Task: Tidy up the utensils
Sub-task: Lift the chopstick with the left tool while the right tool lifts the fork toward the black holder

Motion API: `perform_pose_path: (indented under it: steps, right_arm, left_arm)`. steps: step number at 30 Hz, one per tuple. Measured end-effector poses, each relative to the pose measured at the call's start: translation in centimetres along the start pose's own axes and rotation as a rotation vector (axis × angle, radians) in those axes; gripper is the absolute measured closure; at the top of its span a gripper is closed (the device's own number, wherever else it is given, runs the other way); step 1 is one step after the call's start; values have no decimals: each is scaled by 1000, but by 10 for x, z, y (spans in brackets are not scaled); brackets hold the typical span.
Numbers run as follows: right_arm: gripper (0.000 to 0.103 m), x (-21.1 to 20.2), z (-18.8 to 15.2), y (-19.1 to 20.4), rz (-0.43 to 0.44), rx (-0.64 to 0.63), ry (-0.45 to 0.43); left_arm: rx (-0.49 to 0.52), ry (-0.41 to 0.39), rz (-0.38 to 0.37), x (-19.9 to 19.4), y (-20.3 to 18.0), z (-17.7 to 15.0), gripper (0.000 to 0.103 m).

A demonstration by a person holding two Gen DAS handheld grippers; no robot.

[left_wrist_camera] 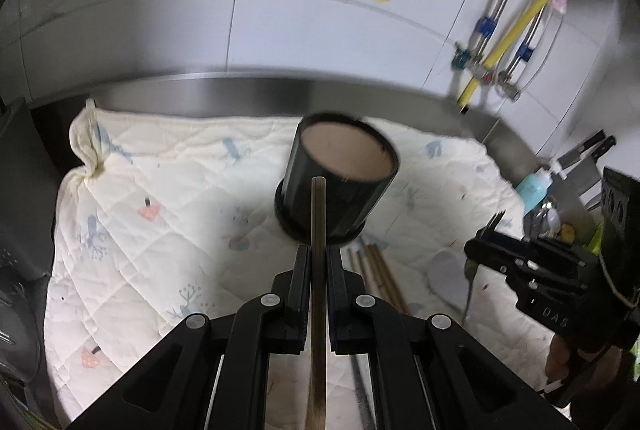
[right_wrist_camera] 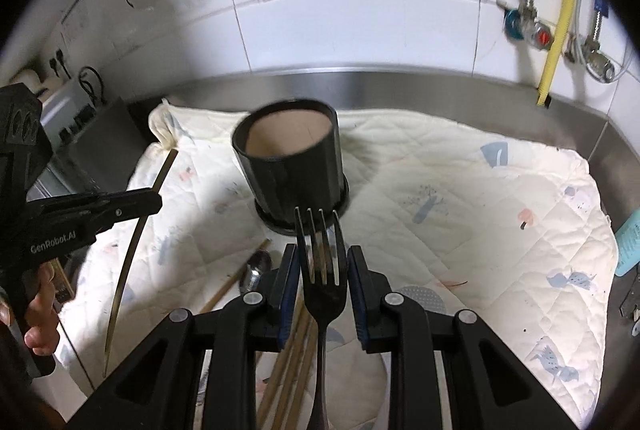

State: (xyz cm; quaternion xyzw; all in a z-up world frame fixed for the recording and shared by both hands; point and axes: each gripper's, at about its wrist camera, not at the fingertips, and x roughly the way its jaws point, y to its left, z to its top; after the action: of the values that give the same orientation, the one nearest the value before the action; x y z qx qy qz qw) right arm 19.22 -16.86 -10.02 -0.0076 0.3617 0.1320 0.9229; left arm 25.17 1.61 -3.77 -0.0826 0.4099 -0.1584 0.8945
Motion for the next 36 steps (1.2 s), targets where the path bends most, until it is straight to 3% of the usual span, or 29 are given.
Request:
perform_pose_path:
  steps: [7,18,22,24,30,36]
  right_arm:
    - [76,-20,8,3,14,0,-70]
    - [77,-31,25,5,10,-6,-135]
    - [82,-36,34,6,10,-12,-155]
    - [91,-36,40,7,14,-19,-164]
    - [93,-16,41,3,0,-5,-142]
    - [94,-22,41,7,-11,-28,-166]
  left_arm:
    - [-11,-74,-33,-23,-8,21,96]
    - [-54,-96,-68,-13,1,39,96]
    - [-36,-136,-83,-16,-3,50,96]
    - [-30,-150,-87,-17,-5,55,96]
    - [-28,-158,-94,-18,-4,63,96]
    - [-28,-166,-104,-18,-3,67,96]
